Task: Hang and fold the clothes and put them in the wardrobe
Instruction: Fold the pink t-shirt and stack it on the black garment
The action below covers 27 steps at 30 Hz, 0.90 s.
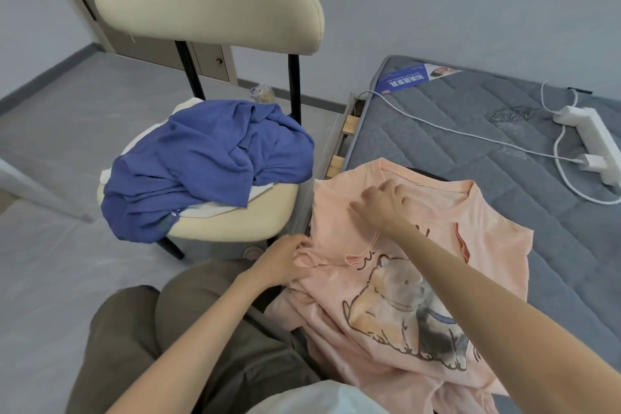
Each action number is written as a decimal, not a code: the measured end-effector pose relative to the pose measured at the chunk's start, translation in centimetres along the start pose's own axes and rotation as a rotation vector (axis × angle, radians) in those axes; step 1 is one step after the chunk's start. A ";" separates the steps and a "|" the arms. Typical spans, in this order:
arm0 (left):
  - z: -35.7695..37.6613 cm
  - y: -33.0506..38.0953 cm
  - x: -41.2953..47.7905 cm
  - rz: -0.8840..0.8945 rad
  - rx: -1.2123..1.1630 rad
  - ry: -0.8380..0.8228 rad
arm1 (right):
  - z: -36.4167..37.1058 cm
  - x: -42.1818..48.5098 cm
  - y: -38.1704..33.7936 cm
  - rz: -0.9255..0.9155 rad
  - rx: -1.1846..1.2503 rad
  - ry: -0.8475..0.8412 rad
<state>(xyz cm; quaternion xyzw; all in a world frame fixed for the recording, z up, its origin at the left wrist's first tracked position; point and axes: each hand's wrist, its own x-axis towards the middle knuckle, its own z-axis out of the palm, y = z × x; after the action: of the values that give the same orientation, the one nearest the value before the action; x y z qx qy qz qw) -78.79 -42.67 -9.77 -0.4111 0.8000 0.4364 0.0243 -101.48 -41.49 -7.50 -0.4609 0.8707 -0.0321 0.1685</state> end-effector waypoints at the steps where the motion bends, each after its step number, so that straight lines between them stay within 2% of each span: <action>1: 0.2 -0.3 -0.1 -0.001 -0.011 0.026 | 0.1 0.2 -0.4 -0.028 -0.044 -0.030; 5: 0.7 -0.6 -0.2 0.031 0.001 0.158 | 0.6 1.4 -1.6 -0.133 -0.087 -0.103; 14: -0.3 0.4 -0.9 0.192 0.109 0.401 | 0.6 4.2 -4.3 -0.165 0.175 -0.200; 17: -0.8 0.0 -1.0 0.200 0.174 0.490 | -0.4 5.3 -4.8 -0.068 0.346 -0.148; 20: -1.0 -0.5 -1.2 0.242 0.268 0.581 | -0.6 5.9 -5.1 -0.101 0.280 -0.067; 23: -0.9 -0.5 -1.6 0.243 0.494 0.537 | 0.0 5.8 -5.4 -0.141 0.200 -0.010; 25: -0.4 -1.6 -1.5 0.225 0.584 0.514 | 0.4 5.6 -5.4 -0.115 0.171 -0.036; 27: -0.2 -2.2 -1.6 0.208 0.635 0.419 | 0.6 5.6 -5.1 -0.101 0.121 -0.068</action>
<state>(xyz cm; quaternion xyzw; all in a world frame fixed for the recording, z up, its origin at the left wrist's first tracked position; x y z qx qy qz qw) -76.21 -42.43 -10.48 -0.3798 0.9203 0.0738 -0.0579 -100.19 -48.91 -8.50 -0.4940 0.8367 -0.0773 0.2235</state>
